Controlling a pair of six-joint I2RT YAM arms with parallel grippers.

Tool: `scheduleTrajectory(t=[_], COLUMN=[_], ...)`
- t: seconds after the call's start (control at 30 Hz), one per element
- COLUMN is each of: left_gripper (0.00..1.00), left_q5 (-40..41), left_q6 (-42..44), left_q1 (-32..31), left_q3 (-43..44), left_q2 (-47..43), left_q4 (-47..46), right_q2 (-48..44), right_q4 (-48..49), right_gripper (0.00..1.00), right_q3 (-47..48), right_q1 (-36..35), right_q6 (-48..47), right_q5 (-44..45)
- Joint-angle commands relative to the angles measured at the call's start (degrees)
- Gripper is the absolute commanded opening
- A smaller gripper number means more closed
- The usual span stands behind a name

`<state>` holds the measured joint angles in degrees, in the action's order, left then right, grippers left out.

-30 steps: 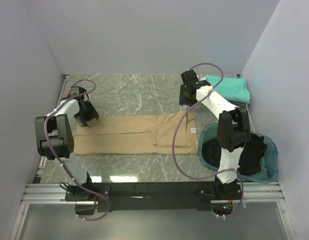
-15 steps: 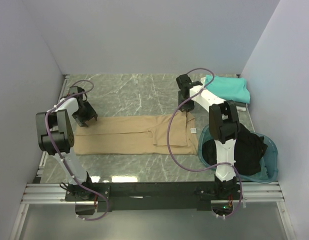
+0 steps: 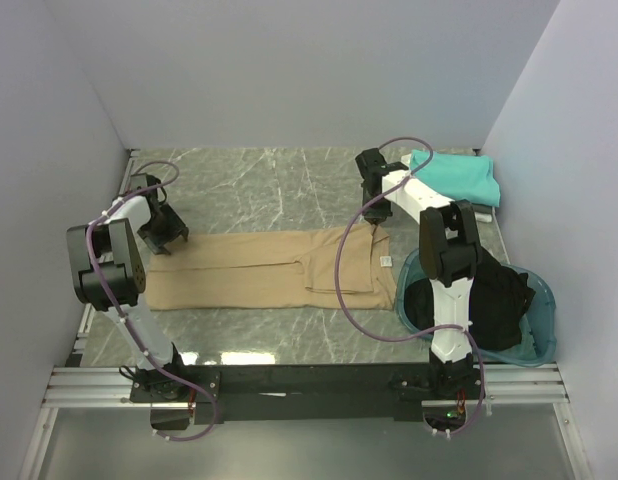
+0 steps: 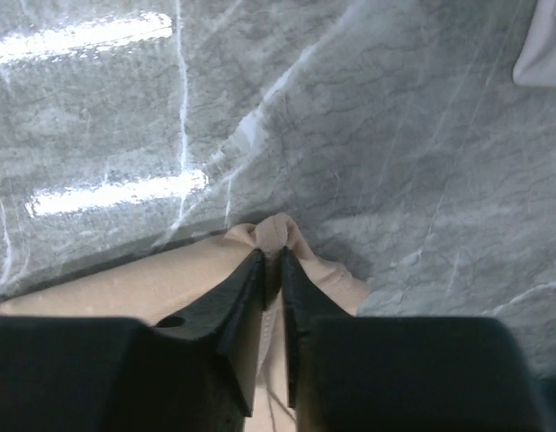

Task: Fold and stack the t-shirts
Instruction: Fold the tshirt

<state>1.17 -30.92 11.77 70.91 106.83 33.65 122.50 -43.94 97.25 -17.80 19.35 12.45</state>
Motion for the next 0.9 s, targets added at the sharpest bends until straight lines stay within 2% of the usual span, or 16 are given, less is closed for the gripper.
scheduleTrajectory(t=[0.0, 0.03, 0.3, 0.37, 0.63, 0.87], left_gripper=[0.65, 0.65, 0.65, 0.65, 0.64, 0.64], left_q5=[0.68, 0.68, 1.29, 1.55, 1.47, 1.64], left_q6=[0.51, 0.51, 0.68, 0.6, 0.16, -0.81], left_q1=[0.89, 0.97, 1.41, 1.94, 4.14, 4.75], left_q3=[-0.07, -0.16, -1.13, -1.3, -3.85, -5.7], left_q2=[1.63, 1.72, 1.81, 1.81, 1.72, 1.28], left_q4=[-0.86, -1.04, -1.13, -1.22, -2.18, -2.8], right_q2=[0.02, 0.11, 0.55, -1.19, -8.06, -13.33], right_q4=[-0.79, -0.62, 0.17, 1.05, 9.83, 14.85], right_gripper=[0.17, 0.13, 0.0, 0.0, 0.0, 0.0], right_q3=[1.98, 1.89, 0.75, -0.22, -8.22, -12.87], right_q1=[0.84, 0.84, 2.24, 3.56, 9.54, 11.91], right_q6=[0.77, 0.77, 2.52, 3.84, 13.6, 19.84], right_q5=[1.18, 0.91, -2.95, -4.09, -17.88, -21.15])
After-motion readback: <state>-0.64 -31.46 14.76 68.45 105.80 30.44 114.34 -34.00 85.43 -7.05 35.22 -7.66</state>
